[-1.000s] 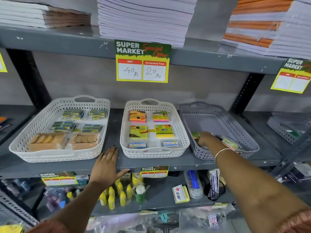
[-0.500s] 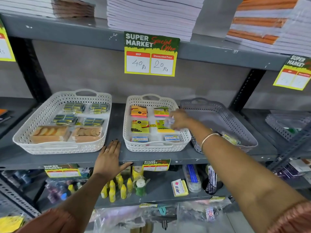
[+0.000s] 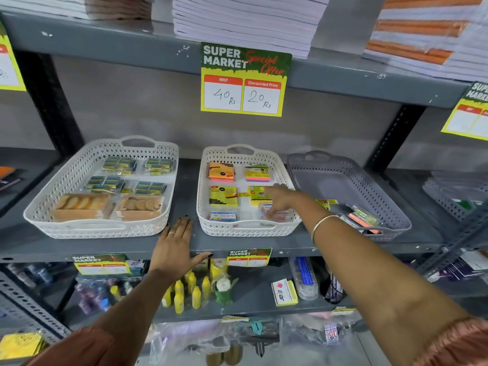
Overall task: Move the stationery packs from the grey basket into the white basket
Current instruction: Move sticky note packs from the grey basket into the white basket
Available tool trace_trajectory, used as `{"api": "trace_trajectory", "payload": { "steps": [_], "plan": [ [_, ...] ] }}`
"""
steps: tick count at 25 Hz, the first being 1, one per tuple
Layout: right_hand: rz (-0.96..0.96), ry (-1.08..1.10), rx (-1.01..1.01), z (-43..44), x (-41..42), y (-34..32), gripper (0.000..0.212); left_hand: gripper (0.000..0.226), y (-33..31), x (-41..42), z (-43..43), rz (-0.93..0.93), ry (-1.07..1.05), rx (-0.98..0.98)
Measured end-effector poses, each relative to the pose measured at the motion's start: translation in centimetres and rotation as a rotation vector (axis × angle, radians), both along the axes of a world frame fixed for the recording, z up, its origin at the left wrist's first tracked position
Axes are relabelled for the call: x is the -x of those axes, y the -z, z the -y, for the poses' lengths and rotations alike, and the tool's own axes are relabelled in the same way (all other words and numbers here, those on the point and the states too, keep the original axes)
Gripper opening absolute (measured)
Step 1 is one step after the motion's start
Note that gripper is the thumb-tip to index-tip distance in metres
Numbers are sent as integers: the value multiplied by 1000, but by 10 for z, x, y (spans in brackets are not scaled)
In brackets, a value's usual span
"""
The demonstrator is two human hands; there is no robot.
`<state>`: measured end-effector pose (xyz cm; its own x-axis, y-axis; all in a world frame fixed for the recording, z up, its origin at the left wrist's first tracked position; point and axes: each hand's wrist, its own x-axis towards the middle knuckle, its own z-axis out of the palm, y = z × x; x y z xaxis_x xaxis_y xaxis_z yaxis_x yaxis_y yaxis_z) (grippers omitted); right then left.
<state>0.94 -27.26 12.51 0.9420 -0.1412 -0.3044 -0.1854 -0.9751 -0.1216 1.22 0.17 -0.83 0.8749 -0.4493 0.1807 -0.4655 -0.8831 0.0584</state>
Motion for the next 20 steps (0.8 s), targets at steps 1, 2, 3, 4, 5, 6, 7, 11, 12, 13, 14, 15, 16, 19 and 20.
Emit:
{"api": "trace_trajectory", "payload": {
  "steps": [1,2,3,4,5,6,7,11,12,13,14,15,16,19,20],
  "plan": [
    [138,81,-121,6,-3,-4,52,106,-1,0,1,-1,0,2],
    [331,192,-211,16,-5,-6,40,107,-1,0,1,-5,1,0],
    [521,323,-200,30,-4,-4,29,107,-2,1,1,-7,1,-3],
    [630,439,-126,44,-1,0,23,109,-2,1,1,-2,-1,-7],
    [616,523,-35,60,4,7,24,111,-2,1,1,5,-3,-13],
    [524,576,30,73,9,15,28,113,-3,1,1,5,-4,-19],
    [393,586,89,82,14,24,35,115,-3,0,1,1,-5,-27],
    [117,462,181,101,16,45,51,107,-1,0,0,5,-9,-48],
    [92,432,175,105,14,47,52,106,-2,0,0,3,-10,-48],
    [71,411,175,106,11,48,53,106,-2,0,0,2,-11,-49],
    [52,400,177,107,9,51,55,106,-2,0,1,-1,-11,-50],
    [37,392,180,107,7,52,56,107,-2,0,1,-3,-10,-51],
    [21,387,189,109,4,53,56,108,-3,1,1,-5,-10,-52],
    [-50,361,224,114,-6,55,53,113,-3,1,1,-14,-13,-54],
    [-61,343,248,117,-10,56,53,114,-3,1,1,-18,-11,-60]
  ]
}}
